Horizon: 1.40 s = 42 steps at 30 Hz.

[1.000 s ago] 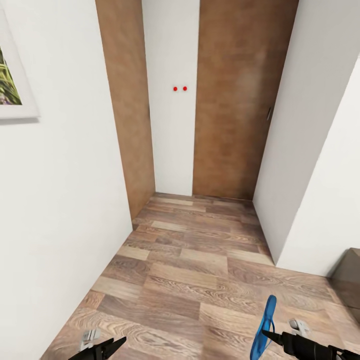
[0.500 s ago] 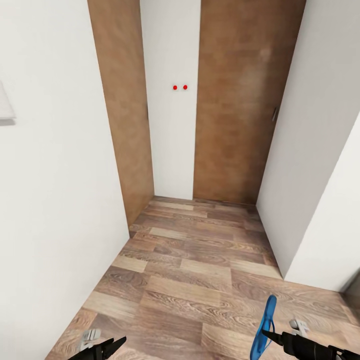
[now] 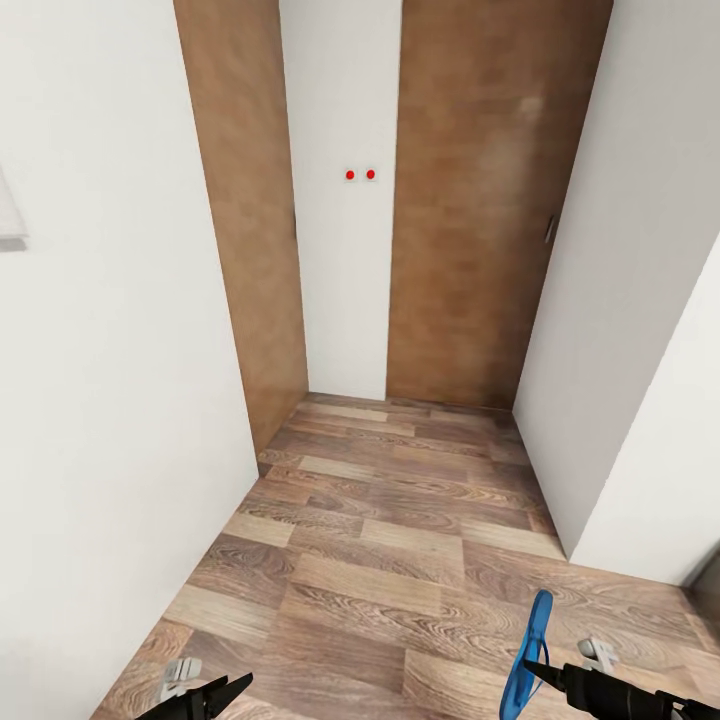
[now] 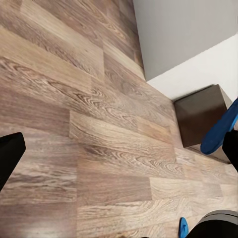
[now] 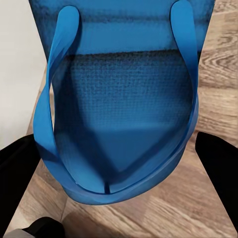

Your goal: In the bedroom, move the book from the bed onto either nightstand, and place the two sandals side by side next to the bed.

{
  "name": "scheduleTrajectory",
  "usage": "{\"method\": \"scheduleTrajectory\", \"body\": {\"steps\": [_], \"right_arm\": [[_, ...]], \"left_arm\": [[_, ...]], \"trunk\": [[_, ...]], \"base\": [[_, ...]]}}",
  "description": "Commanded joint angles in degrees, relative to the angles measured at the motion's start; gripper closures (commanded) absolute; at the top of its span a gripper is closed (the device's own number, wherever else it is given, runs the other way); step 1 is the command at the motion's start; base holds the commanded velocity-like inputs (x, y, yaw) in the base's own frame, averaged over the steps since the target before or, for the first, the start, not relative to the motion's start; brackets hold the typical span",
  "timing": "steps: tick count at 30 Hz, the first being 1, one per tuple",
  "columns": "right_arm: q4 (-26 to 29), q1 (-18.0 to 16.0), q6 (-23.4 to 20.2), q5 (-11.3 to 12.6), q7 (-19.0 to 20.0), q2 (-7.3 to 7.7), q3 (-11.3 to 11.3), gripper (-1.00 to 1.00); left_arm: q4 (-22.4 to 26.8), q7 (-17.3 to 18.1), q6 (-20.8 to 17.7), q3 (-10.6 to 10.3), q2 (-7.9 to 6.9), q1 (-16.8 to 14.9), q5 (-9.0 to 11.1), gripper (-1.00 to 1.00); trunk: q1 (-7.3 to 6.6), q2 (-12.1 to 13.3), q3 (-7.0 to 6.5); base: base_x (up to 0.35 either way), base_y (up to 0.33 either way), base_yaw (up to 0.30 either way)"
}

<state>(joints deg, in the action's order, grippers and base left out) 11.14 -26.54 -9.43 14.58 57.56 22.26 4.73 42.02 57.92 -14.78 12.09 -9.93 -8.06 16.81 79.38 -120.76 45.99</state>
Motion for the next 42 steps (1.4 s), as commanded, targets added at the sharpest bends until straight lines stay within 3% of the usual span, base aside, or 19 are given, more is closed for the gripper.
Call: {"method": "scheduleTrajectory", "body": {"steps": [1,24,42], "right_arm": [[0.0,0.0,-0.6,-0.1,0.2,-0.02,0.5,1.00],[0.0,0.0,-0.6,-0.1,0.2,-0.03,0.5,1.00],[-0.1,0.0,-0.6,0.0,0.2,-0.03,0.5,1.00]], "left_arm": [[0.0,0.2,-0.6,0.0,0.00,0.0,0.3,-1.00],[0.0,0.2,-0.6,0.0,0.00,0.0,0.3,-1.00],[0.0,0.2,-0.6,0.0,0.00,0.0,0.3,-1.00]], "trunk": [[-0.01,0.0,0.06],[-0.01,0.0,0.06],[-0.01,0.0,0.06]], "base": [[0.000,0.000,-0.031],[0.009,0.000,-0.266],[0.297,0.000,-0.076]]}}
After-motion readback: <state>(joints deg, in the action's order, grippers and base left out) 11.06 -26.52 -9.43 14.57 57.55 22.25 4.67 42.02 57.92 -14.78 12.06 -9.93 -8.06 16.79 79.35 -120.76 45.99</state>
